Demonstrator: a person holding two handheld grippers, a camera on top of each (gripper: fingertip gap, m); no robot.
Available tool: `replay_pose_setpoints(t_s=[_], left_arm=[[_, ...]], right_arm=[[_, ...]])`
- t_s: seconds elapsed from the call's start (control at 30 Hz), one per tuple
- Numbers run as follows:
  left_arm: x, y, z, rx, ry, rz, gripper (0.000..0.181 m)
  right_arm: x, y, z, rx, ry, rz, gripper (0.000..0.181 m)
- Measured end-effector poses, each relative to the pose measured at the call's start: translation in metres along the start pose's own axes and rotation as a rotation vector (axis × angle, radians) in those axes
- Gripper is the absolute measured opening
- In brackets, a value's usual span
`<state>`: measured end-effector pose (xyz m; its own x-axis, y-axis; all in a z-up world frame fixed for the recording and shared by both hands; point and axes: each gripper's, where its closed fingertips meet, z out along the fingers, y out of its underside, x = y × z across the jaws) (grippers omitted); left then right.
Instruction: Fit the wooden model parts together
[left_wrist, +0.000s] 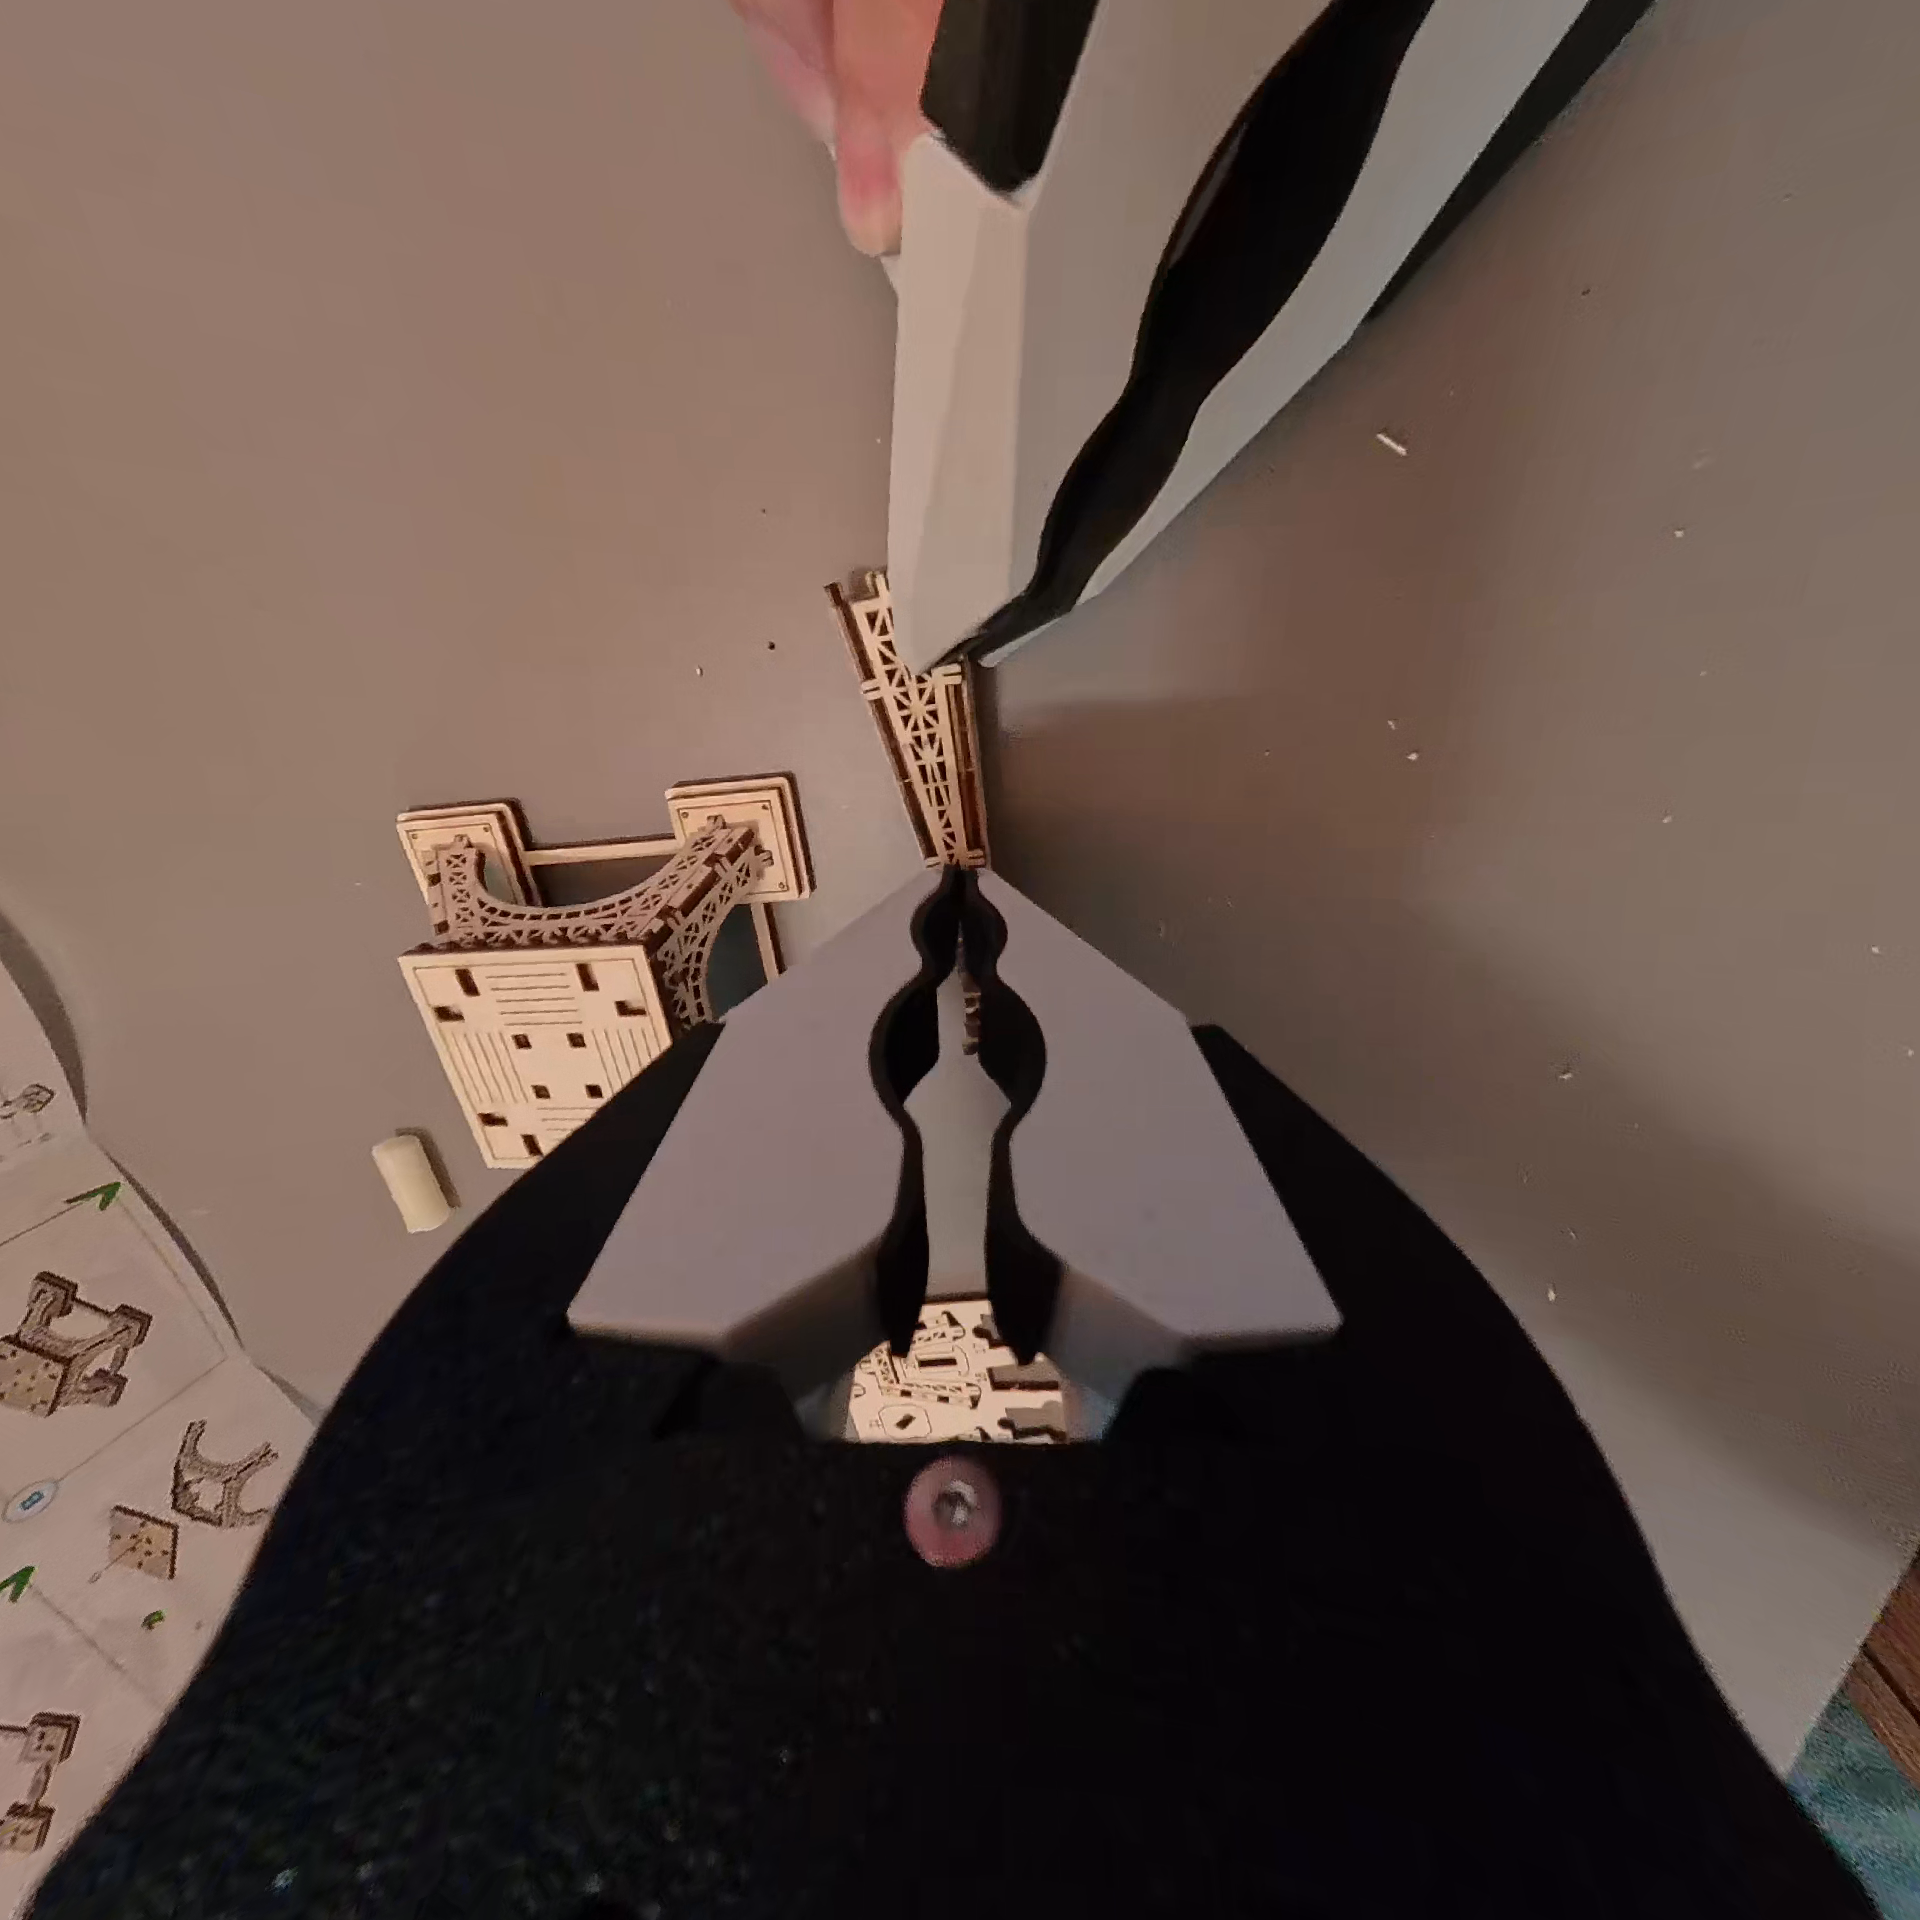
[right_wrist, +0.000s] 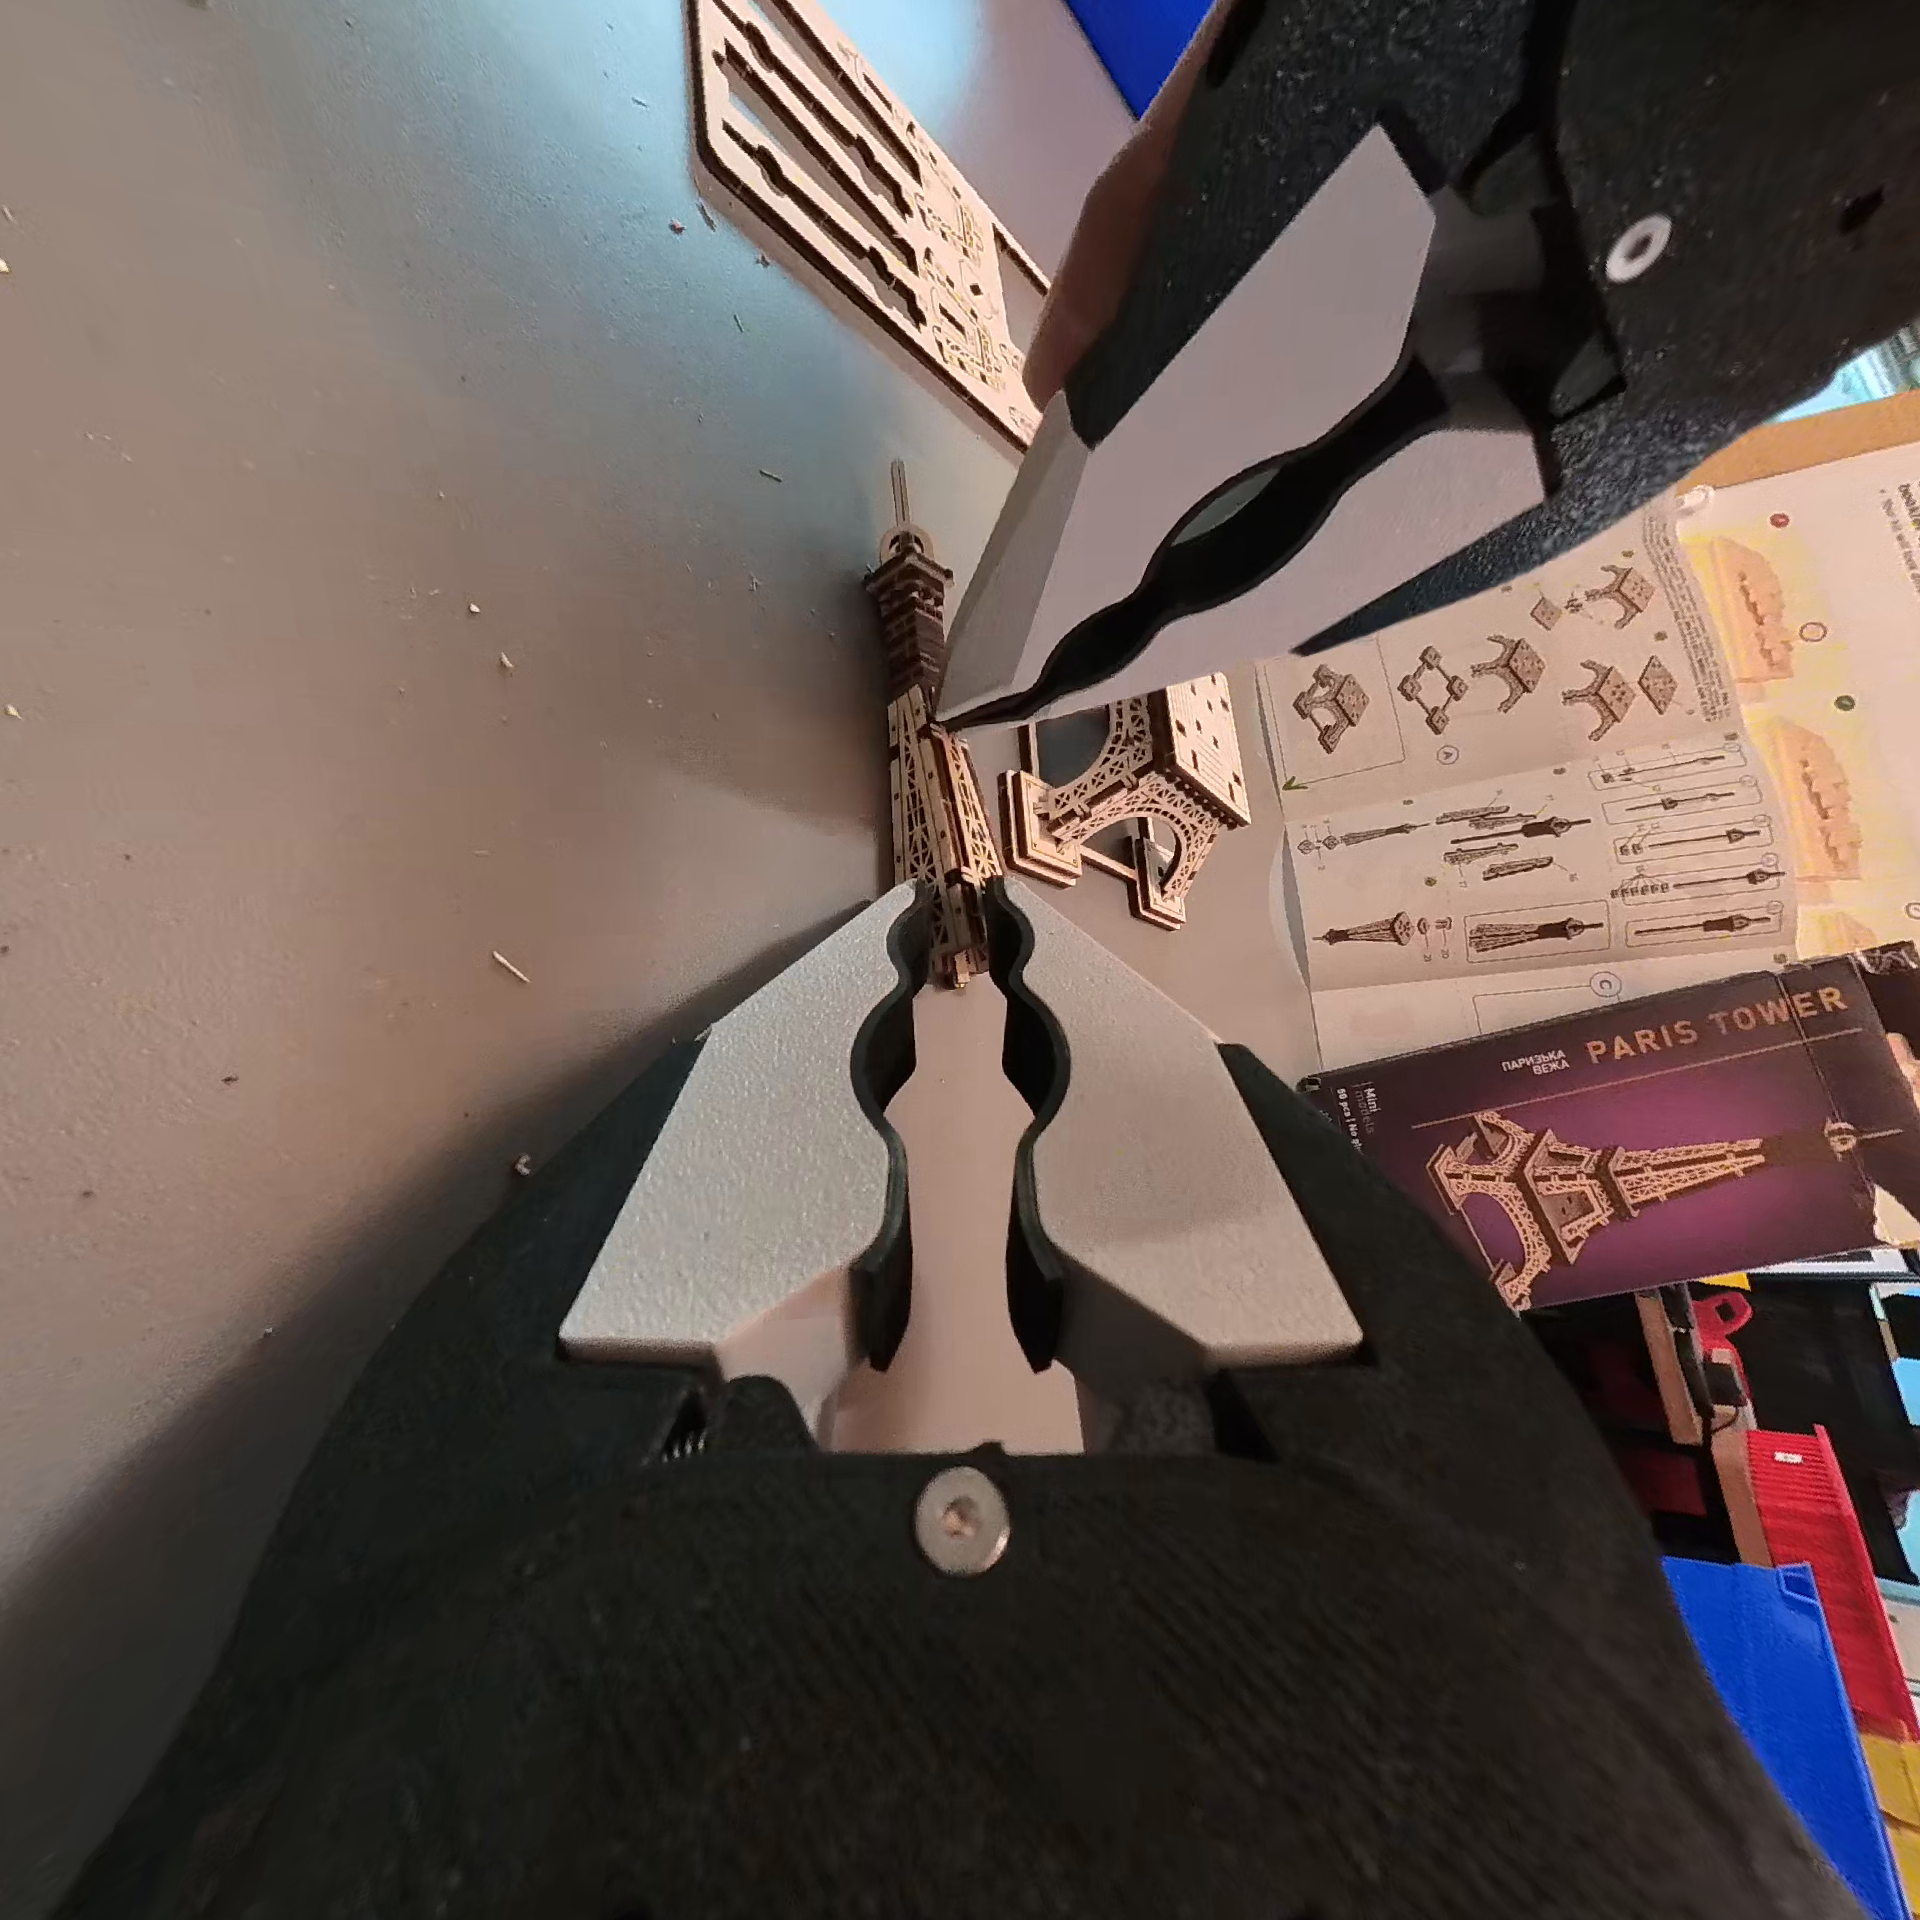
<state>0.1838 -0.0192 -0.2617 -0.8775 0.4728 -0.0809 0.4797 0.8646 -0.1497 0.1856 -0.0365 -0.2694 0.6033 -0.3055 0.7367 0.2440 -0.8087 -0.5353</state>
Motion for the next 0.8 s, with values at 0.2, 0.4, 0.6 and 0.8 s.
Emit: replay_pose_setpoints(t_s=[0.2, 0.4, 0.6, 0.8], left_arm=[[-0.001, 0.0, 0.0, -0.044, -0.003, 0.009, 0.0], [0.003, -0.009, -0.011, 0.144, 0.033, -0.071, 0.0], [-0.005, -0.03, -0.018, 0.245, -0.042, -0.027, 0.0], [-0.006, -0.035, -0.006, 0.208, 0.003, 0.012, 0.0]], right_arm=[[0.0, 0.0, 0.0, 0.001, 0.002, -0.001, 0.009], [0.0, -0.001, 0.0, 0.013, 0.012, -0.019, 0.008], [0.006, -0.007, -0.003, 0.066, 0.052, -0.026, 0.015], [0.006, -0.002, -0.007, 0.062, 0.016, 0.017, 0.006]])
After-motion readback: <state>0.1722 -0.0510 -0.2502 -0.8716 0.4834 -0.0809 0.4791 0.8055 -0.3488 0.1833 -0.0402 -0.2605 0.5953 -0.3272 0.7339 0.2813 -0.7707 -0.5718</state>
